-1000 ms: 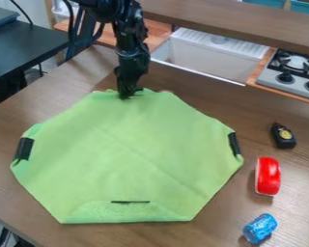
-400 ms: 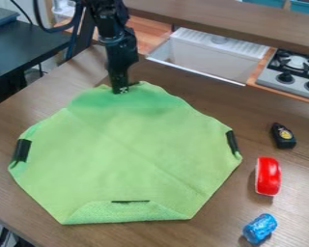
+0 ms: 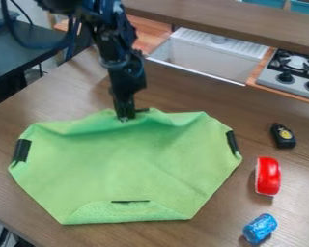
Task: Fold the cloth from top left to bottom right
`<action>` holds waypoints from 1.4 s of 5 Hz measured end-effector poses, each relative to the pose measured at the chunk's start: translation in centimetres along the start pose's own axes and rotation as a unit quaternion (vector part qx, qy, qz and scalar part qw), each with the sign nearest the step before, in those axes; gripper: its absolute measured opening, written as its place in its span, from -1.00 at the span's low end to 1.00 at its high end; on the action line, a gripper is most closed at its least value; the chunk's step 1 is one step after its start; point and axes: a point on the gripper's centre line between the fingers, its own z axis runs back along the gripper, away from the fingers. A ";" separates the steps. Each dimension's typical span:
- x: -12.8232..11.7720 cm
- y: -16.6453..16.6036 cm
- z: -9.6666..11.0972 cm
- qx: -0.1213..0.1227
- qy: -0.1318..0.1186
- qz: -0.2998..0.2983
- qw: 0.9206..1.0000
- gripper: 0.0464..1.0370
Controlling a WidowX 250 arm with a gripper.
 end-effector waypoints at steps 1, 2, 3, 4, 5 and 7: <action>0.0 -4.0 0.0 0.005 0.007 -0.029 1.000 -0.99; -0.2 -7.2 0.4 0.003 0.008 -0.051 0.999 -0.99; -0.4 -9.4 1.6 0.001 -0.005 -0.059 0.998 -0.99; -0.6 -10.7 3.2 -0.004 -0.022 -0.063 0.998 -0.99; -0.4 -12.5 4.4 -0.015 -0.031 -0.076 0.997 -0.94; -0.7 -14.2 3.1 -0.040 0.000 -0.097 0.995 -0.15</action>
